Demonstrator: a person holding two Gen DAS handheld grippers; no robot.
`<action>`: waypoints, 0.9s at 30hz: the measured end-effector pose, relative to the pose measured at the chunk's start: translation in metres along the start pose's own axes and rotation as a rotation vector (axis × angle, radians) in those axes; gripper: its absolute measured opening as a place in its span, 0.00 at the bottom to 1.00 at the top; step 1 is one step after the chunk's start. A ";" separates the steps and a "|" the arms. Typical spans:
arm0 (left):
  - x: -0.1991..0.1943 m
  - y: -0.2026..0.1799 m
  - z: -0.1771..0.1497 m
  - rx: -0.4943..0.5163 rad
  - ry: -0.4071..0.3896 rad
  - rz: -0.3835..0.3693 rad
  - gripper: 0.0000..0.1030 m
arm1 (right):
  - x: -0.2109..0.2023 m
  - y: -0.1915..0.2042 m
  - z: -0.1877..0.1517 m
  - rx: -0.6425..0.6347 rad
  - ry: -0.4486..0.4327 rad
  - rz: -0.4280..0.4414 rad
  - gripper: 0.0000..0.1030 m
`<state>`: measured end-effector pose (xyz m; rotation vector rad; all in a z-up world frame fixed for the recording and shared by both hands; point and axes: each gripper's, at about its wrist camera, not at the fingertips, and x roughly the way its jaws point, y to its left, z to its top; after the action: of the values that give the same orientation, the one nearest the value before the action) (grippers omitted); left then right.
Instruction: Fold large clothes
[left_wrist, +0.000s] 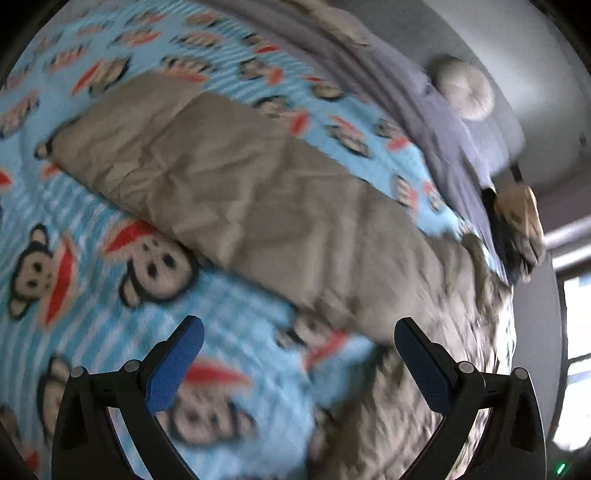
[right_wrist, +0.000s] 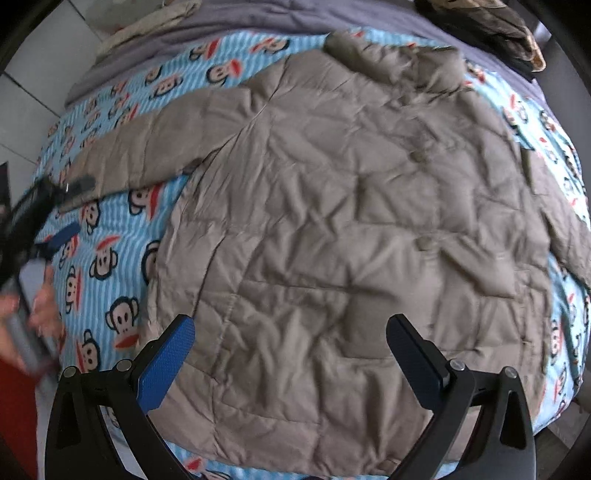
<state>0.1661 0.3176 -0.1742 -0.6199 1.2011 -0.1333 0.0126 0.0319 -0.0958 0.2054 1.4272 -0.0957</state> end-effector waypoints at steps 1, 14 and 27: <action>0.009 0.009 0.008 -0.016 0.005 -0.007 1.00 | 0.006 0.003 0.000 0.002 0.009 0.002 1.00; 0.031 0.052 0.089 -0.207 -0.178 0.006 0.70 | 0.046 0.022 0.028 0.021 -0.049 0.022 1.00; -0.018 0.021 0.105 -0.010 -0.244 -0.171 0.09 | 0.060 0.062 0.125 0.039 -0.186 0.135 1.00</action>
<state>0.2492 0.3823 -0.1473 -0.7261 0.9137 -0.1898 0.1547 0.0714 -0.1334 0.3159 1.2233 -0.0309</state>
